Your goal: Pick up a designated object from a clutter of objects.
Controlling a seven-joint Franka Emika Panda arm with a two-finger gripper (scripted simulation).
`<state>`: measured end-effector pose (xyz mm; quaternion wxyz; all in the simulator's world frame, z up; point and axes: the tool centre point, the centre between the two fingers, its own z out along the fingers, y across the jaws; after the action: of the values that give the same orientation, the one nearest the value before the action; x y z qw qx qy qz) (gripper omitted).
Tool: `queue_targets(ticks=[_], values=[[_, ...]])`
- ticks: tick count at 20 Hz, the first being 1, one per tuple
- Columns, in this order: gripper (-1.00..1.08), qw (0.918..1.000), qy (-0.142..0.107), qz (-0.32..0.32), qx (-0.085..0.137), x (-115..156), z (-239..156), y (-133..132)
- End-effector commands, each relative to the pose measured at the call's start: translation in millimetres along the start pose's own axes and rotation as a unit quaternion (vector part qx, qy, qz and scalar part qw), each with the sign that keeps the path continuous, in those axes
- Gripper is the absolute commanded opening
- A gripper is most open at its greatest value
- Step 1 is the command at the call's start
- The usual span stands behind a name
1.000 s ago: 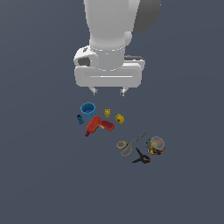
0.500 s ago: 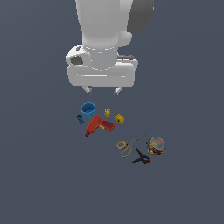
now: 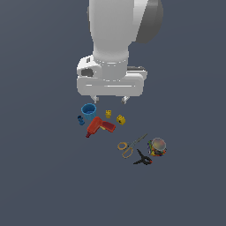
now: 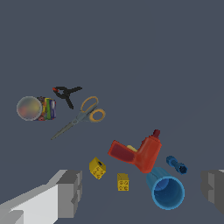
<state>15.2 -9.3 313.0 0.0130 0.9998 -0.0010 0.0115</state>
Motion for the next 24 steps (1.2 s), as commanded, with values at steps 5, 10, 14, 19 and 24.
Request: queue_targets(ticks=[5, 10, 14, 19, 24], values=[[1.0, 1.0, -0.002, -0.005, -0.003, 24.4, 33.9, -41.3], [1.0, 0.9999, -0.003, -0.009, -0.003, 44.4, 73.9, -89.7], [1.0, 0.9999, -0.005, -0.013, 0.0, 55.0, 109.8, -132.5], [1.0, 0.9998, -0.007, -0.016, 0.005, 59.9, 150.1, -179.5], [1.0, 0.9998, -0.009, -0.017, 0.009, 59.3, 179.2, -212.7]])
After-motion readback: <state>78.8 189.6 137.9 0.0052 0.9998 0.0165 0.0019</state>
